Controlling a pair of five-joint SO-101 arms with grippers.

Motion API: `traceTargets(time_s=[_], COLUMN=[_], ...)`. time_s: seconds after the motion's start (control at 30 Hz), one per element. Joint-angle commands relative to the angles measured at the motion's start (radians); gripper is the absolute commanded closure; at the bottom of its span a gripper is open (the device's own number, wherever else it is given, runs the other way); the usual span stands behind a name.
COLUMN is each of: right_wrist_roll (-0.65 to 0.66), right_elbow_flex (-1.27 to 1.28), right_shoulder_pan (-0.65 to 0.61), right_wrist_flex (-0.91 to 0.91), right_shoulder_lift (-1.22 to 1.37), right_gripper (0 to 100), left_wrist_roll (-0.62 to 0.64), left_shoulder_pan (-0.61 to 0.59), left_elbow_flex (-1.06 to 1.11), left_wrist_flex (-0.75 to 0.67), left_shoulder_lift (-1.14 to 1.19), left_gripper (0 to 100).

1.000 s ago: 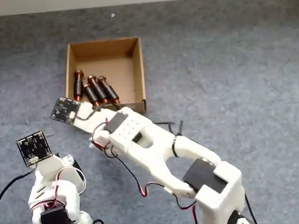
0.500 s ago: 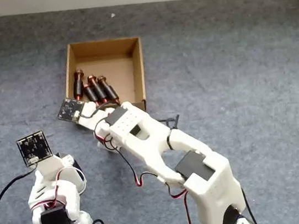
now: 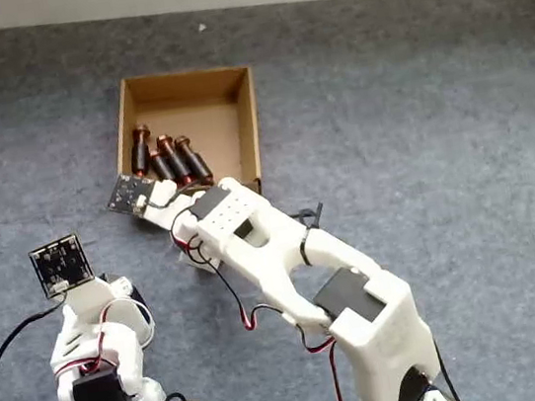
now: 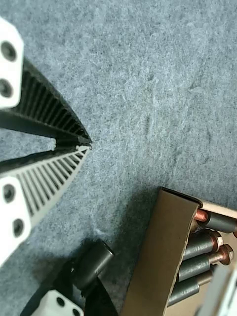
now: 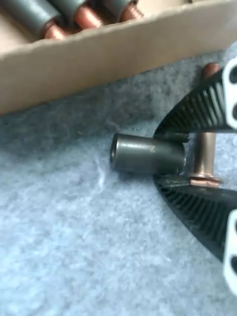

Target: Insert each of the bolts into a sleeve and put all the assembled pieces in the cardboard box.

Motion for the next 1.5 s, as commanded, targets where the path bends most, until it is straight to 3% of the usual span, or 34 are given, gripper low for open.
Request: traceTargets(time_s=[0.0,0.37,0.57,1.03,1.2,1.47], right_wrist_roll=[-0.074,-0.115,-0.19,-0.19,-0.269,-0.293], right_elbow_flex=[-0.019,-0.01,0.16,0.906,0.932,0.901], right_shoulder_pan=[0.008,0.084,0.137,0.199,0.197,0.197], right_wrist_flex=[-0.036,0.189,0.337,0.036,0.039,-0.005], right_shoulder_lift=[-0.012,-0.358,-0.582,-0.921,-0.911,-0.843], right_gripper=[96.7,99.4,99.4,98.0,85.1,84.9], left_wrist_roll=[-0.006,-0.008,-0.008,-0.008,-0.008,-0.008], left_shoulder_pan=[-0.01,-0.01,-0.013,-0.013,-0.013,-0.013], left_elbow_flex=[-0.005,0.001,0.022,0.022,0.022,0.022], left_wrist_flex=[-0.02,-0.025,-0.066,-0.064,-0.063,-0.063], left_shoulder_lift=[-0.005,-0.005,-0.005,-0.005,-0.005,-0.005], left_gripper=[100,100,100,100,100,100])
